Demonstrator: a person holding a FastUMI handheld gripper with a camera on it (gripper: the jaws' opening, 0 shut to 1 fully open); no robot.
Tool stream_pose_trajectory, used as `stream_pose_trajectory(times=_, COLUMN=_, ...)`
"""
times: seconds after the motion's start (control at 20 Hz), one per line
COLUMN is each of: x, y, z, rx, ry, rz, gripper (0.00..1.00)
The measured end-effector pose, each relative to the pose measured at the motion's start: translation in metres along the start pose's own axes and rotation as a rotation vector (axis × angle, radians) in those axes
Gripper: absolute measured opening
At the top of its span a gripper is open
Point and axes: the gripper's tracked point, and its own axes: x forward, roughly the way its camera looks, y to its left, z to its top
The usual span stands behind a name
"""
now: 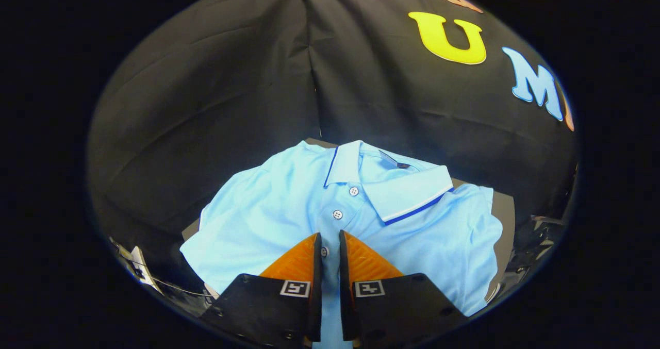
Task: Put the clothes into the washing machine and then close the washing machine lid.
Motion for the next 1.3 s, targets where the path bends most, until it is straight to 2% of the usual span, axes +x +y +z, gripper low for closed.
stream_pose_trajectory(times=0.05, x=-0.003, y=0.002, z=-0.001, rx=0.017, ry=-0.011, rz=0.003, gripper=0.02)
stream_pose_trajectory(times=0.2, x=-0.008, y=0.004, z=0.003, rx=0.039, ry=-0.043, rz=0.013, gripper=0.02)
stream_pose_trajectory(times=0.3, x=-0.021, y=0.004, z=0.016, rx=0.033, ry=-0.112, rz=0.025, gripper=0.02)
stream_pose_trajectory(times=0.8, x=-0.089, y=-0.014, z=0.053, rx=-0.041, ry=-0.308, rz=-0.007, gripper=0.02)
stream_pose_trajectory(times=1.3, x=-0.148, y=-0.051, z=0.060, rx=-0.026, ry=-0.385, rz=-0.059, gripper=0.02)
